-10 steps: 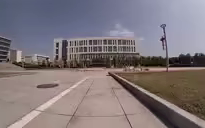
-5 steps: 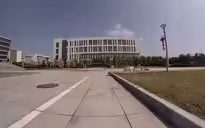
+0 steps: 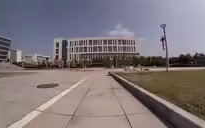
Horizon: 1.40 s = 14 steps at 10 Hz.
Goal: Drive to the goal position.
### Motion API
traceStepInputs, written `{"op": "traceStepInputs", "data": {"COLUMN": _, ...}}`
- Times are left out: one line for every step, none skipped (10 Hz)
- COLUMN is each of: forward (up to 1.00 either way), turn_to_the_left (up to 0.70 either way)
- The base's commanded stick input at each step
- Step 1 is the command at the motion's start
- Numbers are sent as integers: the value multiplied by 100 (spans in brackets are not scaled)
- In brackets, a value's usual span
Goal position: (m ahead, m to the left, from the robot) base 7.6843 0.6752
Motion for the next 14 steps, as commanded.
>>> {"op": "traceStepInputs", "data": {"forward": 4, "turn_to_the_left": 0}}
{"op": "traceStepInputs", "data": {"forward": 4, "turn_to_the_left": 0}}
{"op": "traceStepInputs", "data": {"forward": 4, "turn_to_the_left": 0}}
{"op": "traceStepInputs", "data": {"forward": 4, "turn_to_the_left": 0}}
{"op": "traceStepInputs", "data": {"forward": 4, "turn_to_the_left": 0}}
{"op": "traceStepInputs", "data": {"forward": 4, "turn_to_the_left": 0}}
{"op": "traceStepInputs", "data": {"forward": 4, "turn_to_the_left": 0}}
{"op": "traceStepInputs", "data": {"forward": 4, "turn_to_the_left": 0}}
{"op": "traceStepInputs", "data": {"forward": 4, "turn_to_the_left": 0}}
{"op": "traceStepInputs", "data": {"forward": 5, "turn_to_the_left": 0}}
{"op": "traceStepInputs", "data": {"forward": 5, "turn_to_the_left": 0}}
{"op": "traceStepInputs", "data": {"forward": 4, "turn_to_the_left": 0}}
{"op": "traceStepInputs", "data": {"forward": 4, "turn_to_the_left": 0}}
{"op": "traceStepInputs", "data": {"forward": 4, "turn_to_the_left": 0}}
